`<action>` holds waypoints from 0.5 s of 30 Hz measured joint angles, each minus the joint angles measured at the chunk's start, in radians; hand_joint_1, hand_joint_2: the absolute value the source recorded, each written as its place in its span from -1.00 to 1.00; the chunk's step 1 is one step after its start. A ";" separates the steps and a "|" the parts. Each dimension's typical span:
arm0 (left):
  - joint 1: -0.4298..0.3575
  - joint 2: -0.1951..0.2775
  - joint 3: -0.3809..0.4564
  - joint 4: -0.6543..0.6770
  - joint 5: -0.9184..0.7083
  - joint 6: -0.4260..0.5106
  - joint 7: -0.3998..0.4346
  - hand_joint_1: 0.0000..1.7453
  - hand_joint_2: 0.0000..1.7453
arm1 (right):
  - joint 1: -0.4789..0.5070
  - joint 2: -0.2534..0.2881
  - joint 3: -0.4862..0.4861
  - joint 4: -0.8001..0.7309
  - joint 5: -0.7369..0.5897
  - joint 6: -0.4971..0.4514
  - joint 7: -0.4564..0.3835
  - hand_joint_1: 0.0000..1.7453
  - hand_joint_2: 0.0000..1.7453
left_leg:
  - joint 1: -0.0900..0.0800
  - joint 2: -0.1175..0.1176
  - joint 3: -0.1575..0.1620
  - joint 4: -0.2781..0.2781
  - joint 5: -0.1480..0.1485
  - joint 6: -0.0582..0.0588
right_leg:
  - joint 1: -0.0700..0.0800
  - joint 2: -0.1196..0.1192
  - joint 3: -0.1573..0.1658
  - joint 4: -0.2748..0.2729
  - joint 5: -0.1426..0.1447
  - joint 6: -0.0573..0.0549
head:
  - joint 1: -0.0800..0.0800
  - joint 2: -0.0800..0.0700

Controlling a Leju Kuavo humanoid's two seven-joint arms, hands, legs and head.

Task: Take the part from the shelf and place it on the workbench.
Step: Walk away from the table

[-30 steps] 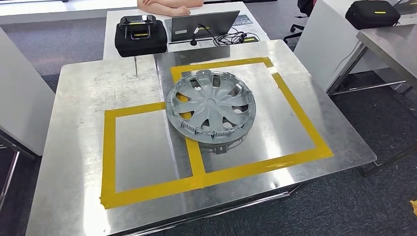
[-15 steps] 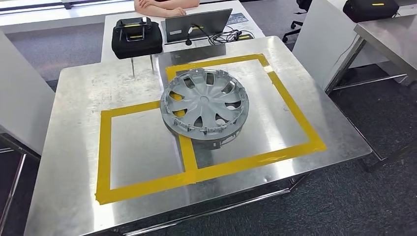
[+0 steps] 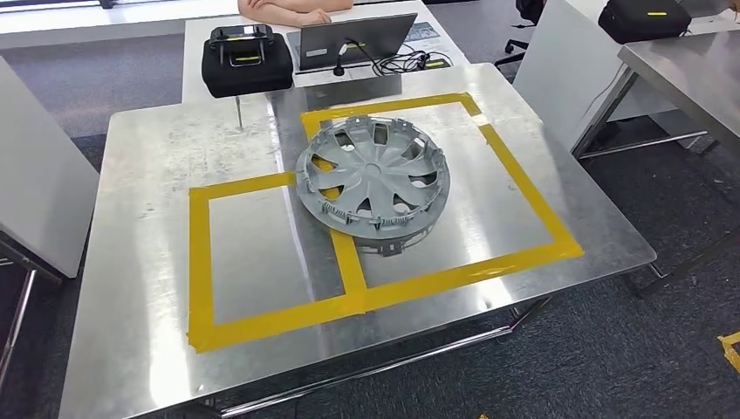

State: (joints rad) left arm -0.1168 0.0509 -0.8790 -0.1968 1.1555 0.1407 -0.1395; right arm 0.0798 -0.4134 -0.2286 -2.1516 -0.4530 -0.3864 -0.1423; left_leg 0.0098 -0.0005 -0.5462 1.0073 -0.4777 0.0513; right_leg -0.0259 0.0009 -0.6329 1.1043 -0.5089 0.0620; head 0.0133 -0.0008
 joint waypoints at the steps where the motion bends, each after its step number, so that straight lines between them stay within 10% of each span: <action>1: 0.000 0.000 0.000 0.000 0.000 0.000 0.000 -1.00 -1.00 | 0.000 0.000 0.000 0.001 0.000 0.000 0.000 -1.00 -1.00 | -0.002 0.000 -0.006 0.001 0.005 0.003 | 0.000 0.000 -0.023 0.066 -0.038 0.001 | 0.007 0.000; 4: 0.002 0.000 0.000 0.000 0.000 -0.001 0.000 -1.00 -1.00 | 0.002 0.000 0.001 0.004 0.000 0.000 0.000 -1.00 -1.00 | -0.011 0.001 -0.026 0.004 0.016 0.008 | 0.003 0.000 -0.047 0.169 -0.077 -0.005 | 0.020 0.000; 8: 0.001 -0.002 0.000 0.000 0.001 -0.002 0.000 -1.00 -1.00 | -0.002 0.000 0.001 0.004 0.001 0.000 0.000 -1.00 -1.00 | -0.023 0.002 -0.038 0.007 0.028 0.005 | 0.021 -0.006 0.088 -0.062 0.006 -0.043 | 0.028 0.000; 12: 0.000 -0.003 0.000 0.000 0.002 -0.002 0.000 -1.00 -1.00 | -0.003 -0.003 0.001 0.002 0.003 -0.001 -0.002 -1.00 1.00 | -0.020 0.006 -0.043 0.007 0.040 -0.013 | 0.030 -0.011 0.101 -0.109 0.021 -0.055 | 0.028 0.000; 15: 0.000 -0.002 0.000 0.000 0.002 0.000 0.001 -1.00 -1.00 | -0.003 -0.002 0.003 0.002 0.005 -0.001 -0.002 -1.00 -0.50 | -0.018 0.003 -0.077 0.069 -0.015 -0.028 | 0.021 -0.013 0.104 -0.128 0.045 -0.062 | 0.021 0.000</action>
State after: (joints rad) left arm -0.1165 0.0488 -0.8795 -0.1968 1.1573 0.1405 -0.1388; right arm 0.0772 -0.4153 -0.2259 -2.1494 -0.4484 -0.3873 -0.1442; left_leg -0.0086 0.0028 -0.6236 1.0764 -0.4927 0.0233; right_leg -0.0050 -0.0125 -0.5287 0.9762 -0.4637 -0.0004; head 0.0348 -0.0008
